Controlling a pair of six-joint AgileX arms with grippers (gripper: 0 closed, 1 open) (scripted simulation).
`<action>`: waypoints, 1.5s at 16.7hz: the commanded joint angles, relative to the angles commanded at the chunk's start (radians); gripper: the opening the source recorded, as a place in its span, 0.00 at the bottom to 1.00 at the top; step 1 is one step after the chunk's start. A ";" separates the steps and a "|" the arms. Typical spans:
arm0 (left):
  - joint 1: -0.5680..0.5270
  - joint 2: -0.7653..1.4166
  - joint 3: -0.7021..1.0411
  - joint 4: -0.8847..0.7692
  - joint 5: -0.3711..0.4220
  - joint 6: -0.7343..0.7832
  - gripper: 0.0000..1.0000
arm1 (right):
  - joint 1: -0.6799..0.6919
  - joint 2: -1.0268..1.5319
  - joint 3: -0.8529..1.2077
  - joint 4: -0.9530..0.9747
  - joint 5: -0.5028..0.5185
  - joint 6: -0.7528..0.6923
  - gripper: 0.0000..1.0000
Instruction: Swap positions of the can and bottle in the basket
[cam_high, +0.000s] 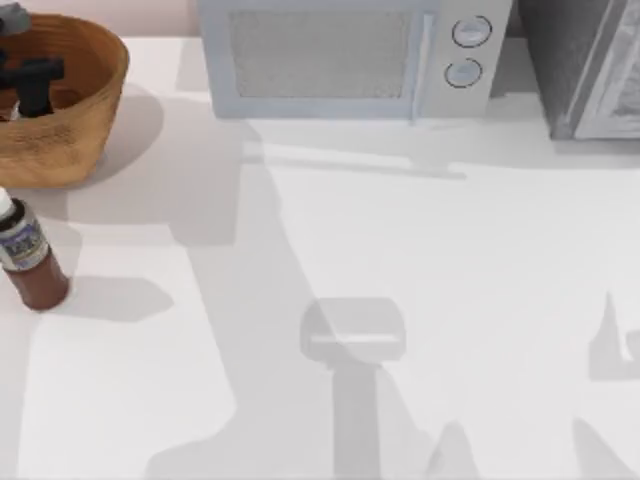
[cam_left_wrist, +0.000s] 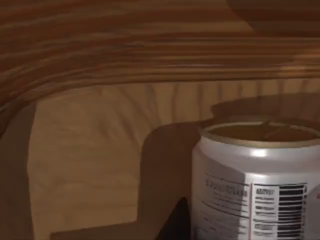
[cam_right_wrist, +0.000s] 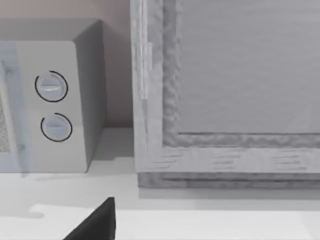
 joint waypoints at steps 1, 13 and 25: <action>0.000 0.000 0.000 0.000 0.000 0.000 0.32 | 0.000 0.000 0.000 0.000 0.000 0.000 1.00; 0.000 0.000 0.000 0.000 0.000 0.000 0.00 | 0.000 0.000 0.000 0.000 0.000 0.000 1.00; -0.031 -0.636 -0.552 0.224 -0.131 -0.052 0.00 | 0.000 0.000 0.000 0.000 0.000 0.000 1.00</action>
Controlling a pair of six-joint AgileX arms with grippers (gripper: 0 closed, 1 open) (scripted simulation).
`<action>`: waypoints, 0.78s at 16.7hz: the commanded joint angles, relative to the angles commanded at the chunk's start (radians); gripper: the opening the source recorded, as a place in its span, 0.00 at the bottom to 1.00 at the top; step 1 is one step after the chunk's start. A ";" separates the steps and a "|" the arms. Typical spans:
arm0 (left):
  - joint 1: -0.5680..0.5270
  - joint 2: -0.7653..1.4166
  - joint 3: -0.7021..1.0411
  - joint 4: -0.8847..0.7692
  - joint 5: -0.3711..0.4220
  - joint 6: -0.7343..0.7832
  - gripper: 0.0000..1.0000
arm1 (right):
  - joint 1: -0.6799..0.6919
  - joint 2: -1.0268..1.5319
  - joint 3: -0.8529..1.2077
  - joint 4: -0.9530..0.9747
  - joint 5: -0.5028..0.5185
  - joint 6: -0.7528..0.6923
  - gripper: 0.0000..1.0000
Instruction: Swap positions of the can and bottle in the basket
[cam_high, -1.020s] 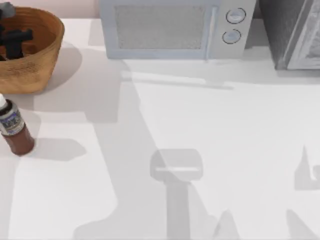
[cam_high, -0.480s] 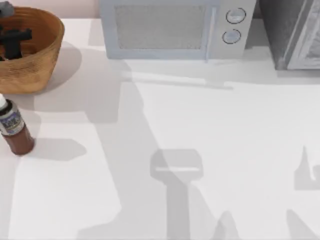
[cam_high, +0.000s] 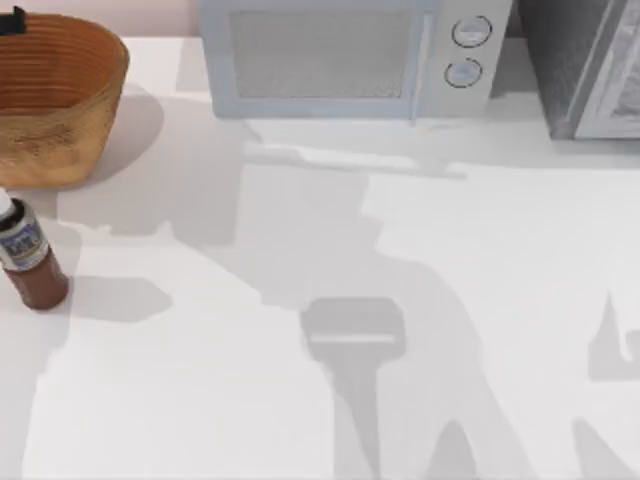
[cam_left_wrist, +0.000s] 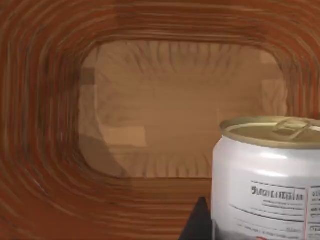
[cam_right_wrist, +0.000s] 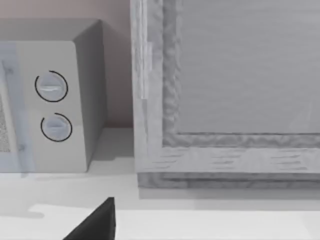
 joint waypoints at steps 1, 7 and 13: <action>-0.009 -0.108 -0.091 0.045 -0.017 -0.003 0.00 | 0.000 0.000 0.000 0.000 0.000 0.000 1.00; -0.071 -0.830 -0.711 0.357 -0.106 -0.016 0.00 | 0.000 0.000 0.000 0.000 0.000 0.000 1.00; -0.117 -1.490 -1.309 0.666 -0.146 -0.038 0.00 | 0.000 0.000 0.000 0.000 0.000 0.000 1.00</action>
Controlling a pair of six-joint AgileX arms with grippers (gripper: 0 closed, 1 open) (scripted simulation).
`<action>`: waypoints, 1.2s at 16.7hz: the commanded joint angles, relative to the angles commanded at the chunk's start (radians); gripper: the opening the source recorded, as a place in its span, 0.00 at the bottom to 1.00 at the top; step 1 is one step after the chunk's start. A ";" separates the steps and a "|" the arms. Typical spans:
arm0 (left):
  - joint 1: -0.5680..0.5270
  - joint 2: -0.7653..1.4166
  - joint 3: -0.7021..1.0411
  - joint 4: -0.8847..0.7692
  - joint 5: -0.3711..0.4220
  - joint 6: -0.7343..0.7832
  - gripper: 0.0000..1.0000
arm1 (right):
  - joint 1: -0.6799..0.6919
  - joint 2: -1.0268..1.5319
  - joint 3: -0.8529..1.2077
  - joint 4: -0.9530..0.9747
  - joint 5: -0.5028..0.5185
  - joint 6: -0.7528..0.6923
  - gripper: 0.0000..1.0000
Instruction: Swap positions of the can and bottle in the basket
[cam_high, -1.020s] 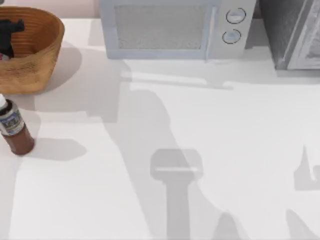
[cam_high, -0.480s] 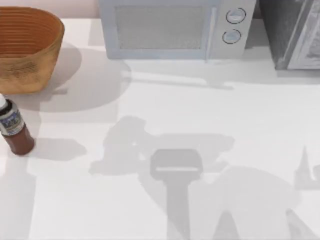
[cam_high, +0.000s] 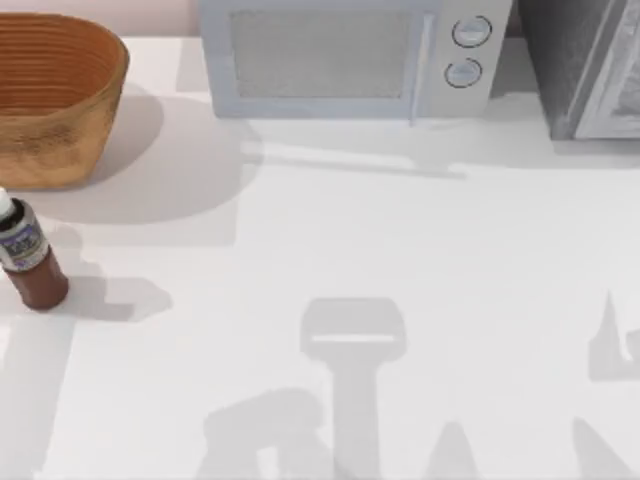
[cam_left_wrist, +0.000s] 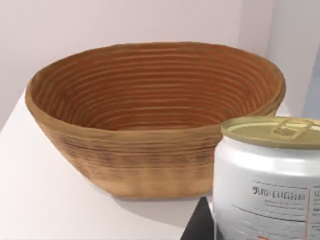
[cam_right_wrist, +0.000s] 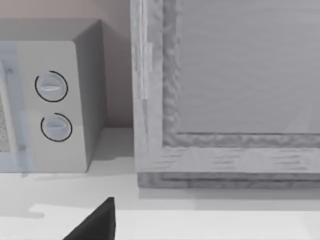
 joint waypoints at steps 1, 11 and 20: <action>-0.004 -0.089 -0.084 0.044 -0.002 -0.005 0.00 | 0.000 0.000 0.000 0.000 0.000 0.000 1.00; -0.006 -0.485 -0.479 0.258 0.001 -0.051 0.00 | 0.000 0.000 0.000 0.000 0.000 0.000 1.00; -0.026 -0.341 -0.421 0.322 0.071 -0.048 0.00 | 0.000 0.000 0.000 0.000 0.000 0.000 1.00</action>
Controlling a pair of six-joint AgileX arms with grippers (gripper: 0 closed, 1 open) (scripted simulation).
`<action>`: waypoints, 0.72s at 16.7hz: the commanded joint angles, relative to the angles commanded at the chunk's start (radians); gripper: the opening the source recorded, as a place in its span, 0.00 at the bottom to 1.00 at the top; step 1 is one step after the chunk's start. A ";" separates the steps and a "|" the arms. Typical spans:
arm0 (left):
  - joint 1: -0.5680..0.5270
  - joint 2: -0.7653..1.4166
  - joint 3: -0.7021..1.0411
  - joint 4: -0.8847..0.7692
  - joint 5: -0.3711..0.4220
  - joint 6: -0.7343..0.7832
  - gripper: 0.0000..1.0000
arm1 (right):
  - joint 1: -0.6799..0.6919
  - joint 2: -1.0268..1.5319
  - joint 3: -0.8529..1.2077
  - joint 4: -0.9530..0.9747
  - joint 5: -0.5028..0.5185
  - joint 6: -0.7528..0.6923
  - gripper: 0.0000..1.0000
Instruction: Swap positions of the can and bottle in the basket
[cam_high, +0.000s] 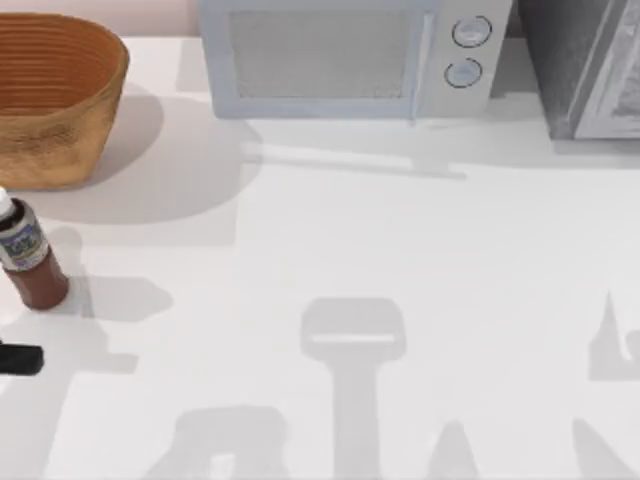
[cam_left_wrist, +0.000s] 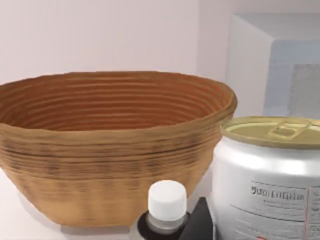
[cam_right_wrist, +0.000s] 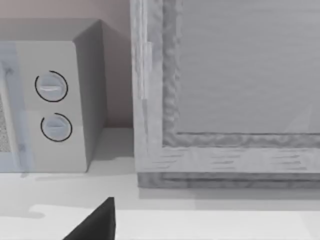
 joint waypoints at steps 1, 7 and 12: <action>-0.009 0.054 0.024 0.028 0.029 0.000 0.00 | 0.000 0.000 0.000 0.000 0.000 0.000 1.00; -0.084 0.512 0.227 0.263 0.269 0.001 0.00 | 0.000 0.000 0.000 0.000 0.000 0.000 1.00; -0.155 1.007 0.446 0.517 0.518 0.000 0.00 | 0.000 0.000 0.000 0.000 0.000 0.000 1.00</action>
